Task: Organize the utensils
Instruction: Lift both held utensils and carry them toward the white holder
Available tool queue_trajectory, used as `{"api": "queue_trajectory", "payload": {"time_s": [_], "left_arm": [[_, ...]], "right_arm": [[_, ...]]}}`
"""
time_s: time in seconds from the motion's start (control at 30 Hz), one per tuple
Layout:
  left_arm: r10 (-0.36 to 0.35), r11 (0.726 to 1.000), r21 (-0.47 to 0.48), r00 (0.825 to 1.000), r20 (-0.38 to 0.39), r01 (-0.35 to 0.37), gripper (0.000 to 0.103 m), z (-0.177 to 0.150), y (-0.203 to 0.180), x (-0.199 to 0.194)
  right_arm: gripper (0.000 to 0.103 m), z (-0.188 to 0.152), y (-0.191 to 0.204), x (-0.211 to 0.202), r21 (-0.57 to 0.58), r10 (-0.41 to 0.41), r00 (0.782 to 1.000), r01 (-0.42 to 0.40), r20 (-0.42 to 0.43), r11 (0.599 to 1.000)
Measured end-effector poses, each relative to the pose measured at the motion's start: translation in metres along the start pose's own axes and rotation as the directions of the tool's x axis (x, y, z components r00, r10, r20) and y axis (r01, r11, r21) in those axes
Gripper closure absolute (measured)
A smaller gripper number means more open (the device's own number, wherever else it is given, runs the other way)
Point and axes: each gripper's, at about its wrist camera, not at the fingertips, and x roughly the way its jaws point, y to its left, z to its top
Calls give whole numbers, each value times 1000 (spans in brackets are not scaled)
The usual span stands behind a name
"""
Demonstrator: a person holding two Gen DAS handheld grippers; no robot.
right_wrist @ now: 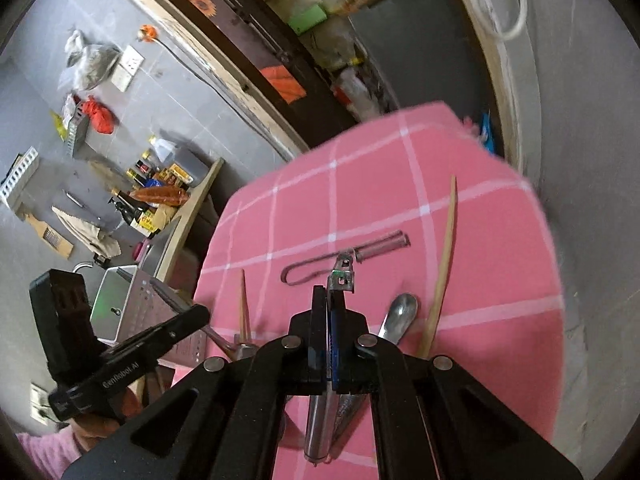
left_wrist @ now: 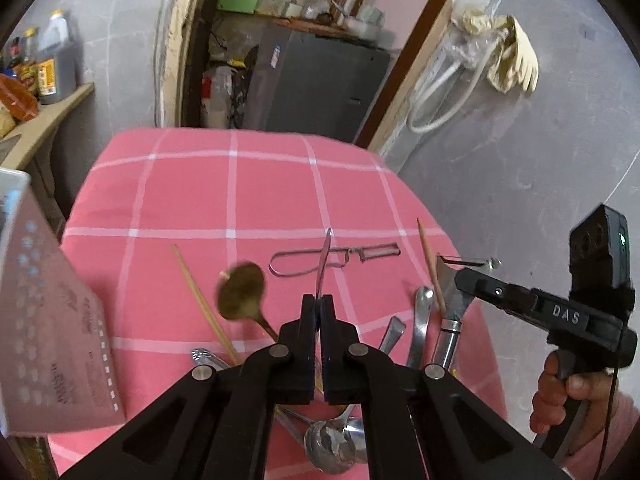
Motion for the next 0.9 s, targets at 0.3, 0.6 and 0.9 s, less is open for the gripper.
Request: {"api": "queue_trajectory", "payload": {"time_s": [0.3,0.6,0.9], "left_arm": [[12,1000,22,993,121,-15,101,23,-3,-53],[13,998,53,976,219,-25,101,50,0,-114],[69,994,63,942,330,-94,101,66,29,-181]], "right_arm": [[101,24,51,-62,-126,-14,986,35,166,991],[101,39,120,-97,-226,50,957,17,286,974],[101,39,203,-95,-331,191,918,-71,347,941]]}}
